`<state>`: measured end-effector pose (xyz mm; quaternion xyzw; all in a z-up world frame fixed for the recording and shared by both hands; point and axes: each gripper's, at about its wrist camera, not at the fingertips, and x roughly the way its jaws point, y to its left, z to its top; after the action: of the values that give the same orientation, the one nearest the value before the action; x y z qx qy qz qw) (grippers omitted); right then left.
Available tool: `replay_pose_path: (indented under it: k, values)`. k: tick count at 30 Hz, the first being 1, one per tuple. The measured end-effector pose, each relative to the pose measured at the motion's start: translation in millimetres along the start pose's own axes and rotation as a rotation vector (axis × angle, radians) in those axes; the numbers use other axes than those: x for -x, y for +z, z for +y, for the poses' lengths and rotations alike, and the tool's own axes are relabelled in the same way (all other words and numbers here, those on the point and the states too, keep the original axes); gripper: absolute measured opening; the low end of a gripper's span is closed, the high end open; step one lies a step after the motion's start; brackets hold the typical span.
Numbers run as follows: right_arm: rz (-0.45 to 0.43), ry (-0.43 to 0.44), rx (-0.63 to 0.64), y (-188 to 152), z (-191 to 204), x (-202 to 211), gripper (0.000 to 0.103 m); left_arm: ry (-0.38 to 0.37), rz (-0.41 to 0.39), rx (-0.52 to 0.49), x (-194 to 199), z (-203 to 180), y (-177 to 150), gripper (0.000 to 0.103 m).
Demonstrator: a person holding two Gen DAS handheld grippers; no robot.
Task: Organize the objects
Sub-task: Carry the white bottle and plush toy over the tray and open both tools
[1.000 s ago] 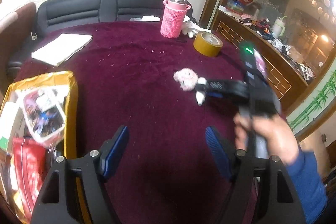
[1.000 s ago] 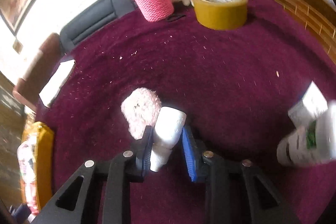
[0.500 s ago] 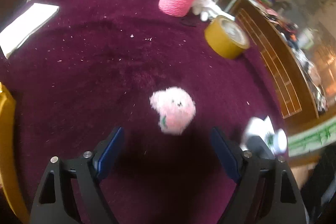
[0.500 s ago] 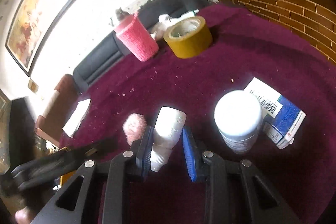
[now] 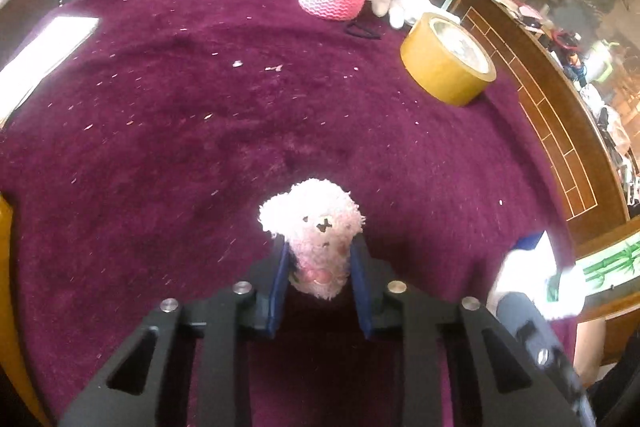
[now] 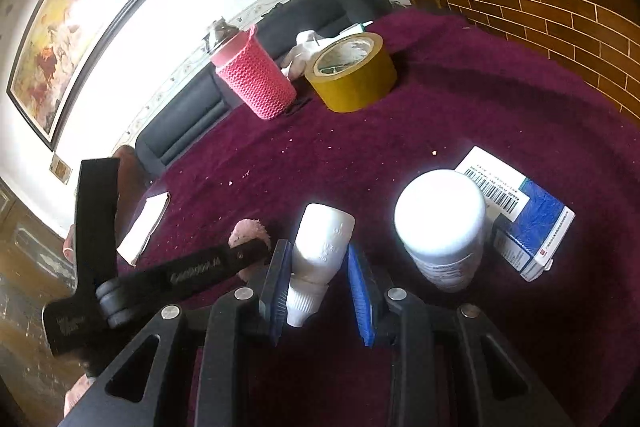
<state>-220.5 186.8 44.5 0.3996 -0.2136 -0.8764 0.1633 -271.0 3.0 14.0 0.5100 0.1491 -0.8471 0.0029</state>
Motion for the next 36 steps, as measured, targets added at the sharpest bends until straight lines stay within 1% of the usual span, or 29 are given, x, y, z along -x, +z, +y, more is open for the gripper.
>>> replay_pose_path:
  k: [2,6,10,14,15,19,23,29,33,34,36]
  values:
    - [0.004,0.001,0.01,-0.6,1.8,-1.1,0.031,-0.015,-0.01,0.005,9.9,7.3,-7.6,0.027]
    - [0.006,0.006,0.048,-3.2,10.5,-1.2,0.031,-0.011,-0.041,-0.007,31.2,19.4,-24.7,0.027]
    - [0.015,0.011,0.101,-9.5,23.5,-3.6,0.031,-0.014,-0.079,-0.023,58.8,28.8,-51.4,0.027]
    - [0.042,0.037,0.169,-19.0,40.0,-8.7,0.031,-0.01,-0.125,-0.053,87.1,33.2,-84.6,0.028]
    - [0.045,0.049,0.182,-22.0,43.8,-9.5,0.031,-0.008,-0.14,-0.061,94.7,34.4,-93.8,0.028]
    - [0.07,0.145,0.221,-30.9,59.9,-10.5,0.031,-0.019,-0.192,-0.087,128.9,44.9,-132.2,0.028]
    - [0.06,0.174,0.298,-41.0,79.8,-5.5,0.031,-0.036,-0.235,-0.093,157.2,55.8,-153.7,0.028]
    - [0.059,0.214,0.373,-51.2,105.7,5.8,0.031,-0.082,-0.297,-0.059,204.5,88.2,-177.7,0.029]
    - [0.078,0.272,0.411,-71.7,133.3,22.8,0.031,-0.101,-0.356,-0.027,237.7,119.4,-186.9,0.029]
    - [0.086,0.291,0.422,-78.6,142.0,28.0,0.031,-0.104,-0.37,-0.014,246.4,132.8,-189.1,0.029]
    - [0.101,0.319,0.453,-93.4,160.2,37.9,0.032,-0.094,-0.399,0.02,258.3,153.1,-193.4,0.029]
